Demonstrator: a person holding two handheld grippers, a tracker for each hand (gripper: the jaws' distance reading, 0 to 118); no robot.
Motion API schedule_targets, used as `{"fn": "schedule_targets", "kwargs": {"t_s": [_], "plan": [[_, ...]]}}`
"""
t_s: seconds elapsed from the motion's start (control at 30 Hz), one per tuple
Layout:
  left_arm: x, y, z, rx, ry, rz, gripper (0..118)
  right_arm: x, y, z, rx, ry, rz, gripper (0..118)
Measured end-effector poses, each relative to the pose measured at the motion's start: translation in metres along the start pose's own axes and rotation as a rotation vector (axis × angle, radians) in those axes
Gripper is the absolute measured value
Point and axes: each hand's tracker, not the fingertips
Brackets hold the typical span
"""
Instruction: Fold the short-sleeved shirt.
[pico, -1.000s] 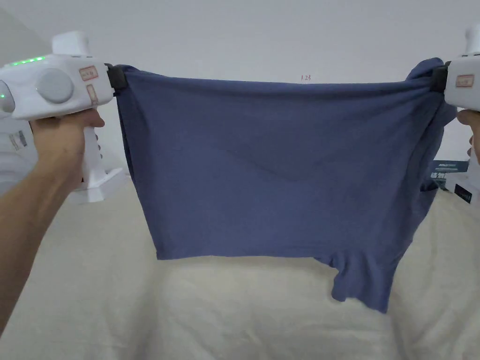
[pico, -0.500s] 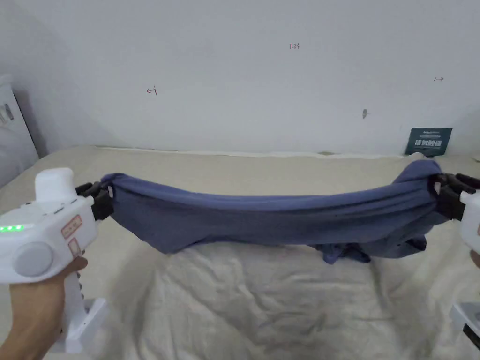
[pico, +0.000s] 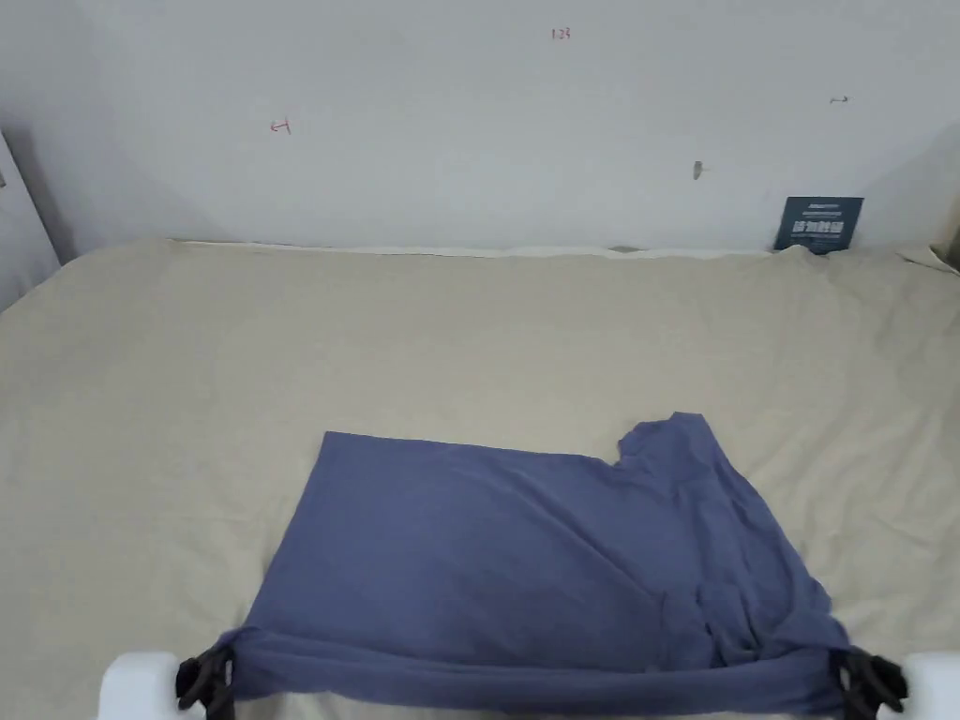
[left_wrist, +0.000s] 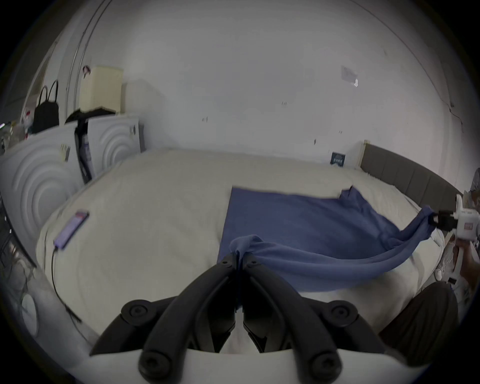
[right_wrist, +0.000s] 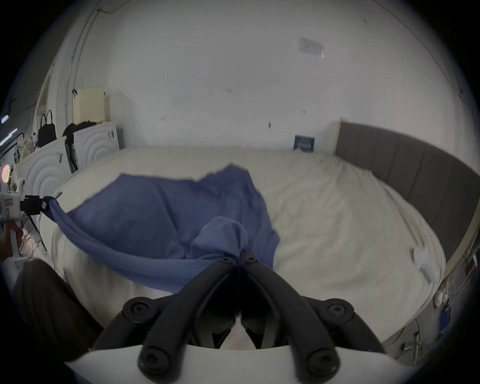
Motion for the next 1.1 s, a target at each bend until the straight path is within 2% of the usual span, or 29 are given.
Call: {"fn": "schedule_targets", "kwargs": {"t_s": [0.1,0.13,0.17,0.2,0.23,0.27,0.3,0.33,0.37,0.43,0.47,0.53,0.6,0.73,0.77,0.8,0.83,0.87,0.9,0.93,0.97,1.03,1.1], "plan": [[-0.006,-0.021,-0.006,-0.024,-0.005,0.033,1,0.004,-0.021,-0.005,-0.027,0.006,-0.042,1],[-0.010,-0.028,-0.004,-0.046,0.027,0.067,4,0.005,-0.025,-0.005,-0.023,0.008,-0.040,3],[-0.011,-0.034,-0.002,-0.033,0.009,0.097,12,0.005,-0.030,-0.005,-0.019,0.008,-0.038,6],[-0.008,-0.039,0.000,-0.030,0.017,0.088,52,0.003,-0.032,-0.003,-0.012,0.005,-0.035,28],[-0.005,-0.041,0.002,-0.029,0.050,0.072,96,0.003,-0.032,-0.002,-0.009,-0.003,-0.035,62],[-0.006,-0.042,0.003,-0.034,0.053,0.069,118,0.002,-0.029,0.003,-0.025,0.005,-0.038,98],[-0.008,-0.043,0.007,-0.033,0.045,0.076,118,-0.001,-0.025,0.008,-0.031,0.005,-0.045,118],[-0.006,-0.028,0.027,0.066,0.039,0.046,118,-0.003,-0.021,0.017,-0.007,-0.009,-0.052,118],[-0.003,-0.017,0.039,0.015,0.048,0.069,118,-0.007,-0.014,0.031,0.064,-0.050,-0.050,118],[0.000,0.006,0.072,0.081,0.070,0.063,118,-0.018,0.000,0.057,0.154,-0.115,-0.026,118],[0.009,-0.015,0.065,0.119,0.064,0.066,118,-0.023,0.007,0.069,0.187,-0.143,-0.017,118],[0.021,-0.016,0.084,0.184,0.063,0.069,118,-0.036,0.019,0.100,0.273,-0.189,-0.022,118],[0.029,-0.004,0.114,0.275,0.074,0.070,118,-0.044,0.028,0.125,0.362,-0.141,-0.025,118],[0.049,0.010,0.163,0.367,0.103,0.042,118,-0.066,0.040,0.158,0.452,-0.161,0.037,118],[0.054,0.013,0.171,0.384,0.103,0.030,116,-0.069,0.041,0.162,0.467,-0.150,0.062,116],[0.058,0.013,0.178,0.406,0.103,0.016,101,-0.074,0.043,0.169,0.493,-0.143,0.080,104],[0.062,0.013,0.181,0.426,0.105,0.006,68,-0.076,0.043,0.171,0.500,-0.158,0.098,78],[0.065,0.015,0.179,0.451,0.108,-0.006,13,-0.079,0.045,0.169,0.490,-0.179,0.119,35],[0.064,0.009,0.176,0.342,0.160,-0.041,0,-0.079,0.045,0.169,0.478,-0.223,0.146,0],[0.059,0.009,0.176,0.358,0.145,-0.051,0,-0.081,0.044,0.170,0.493,-0.214,0.140,0],[0.058,0.007,0.171,0.312,0.051,-0.019,0,-0.081,0.045,0.173,0.494,-0.195,0.139,0],[0.053,0.004,0.163,0.291,0.105,-0.013,0,-0.080,0.044,0.174,0.496,-0.179,0.132,0],[0.044,-0.001,0.152,0.244,0.091,-0.002,0,-0.080,0.043,0.174,0.499,-0.191,0.138,0]]}}
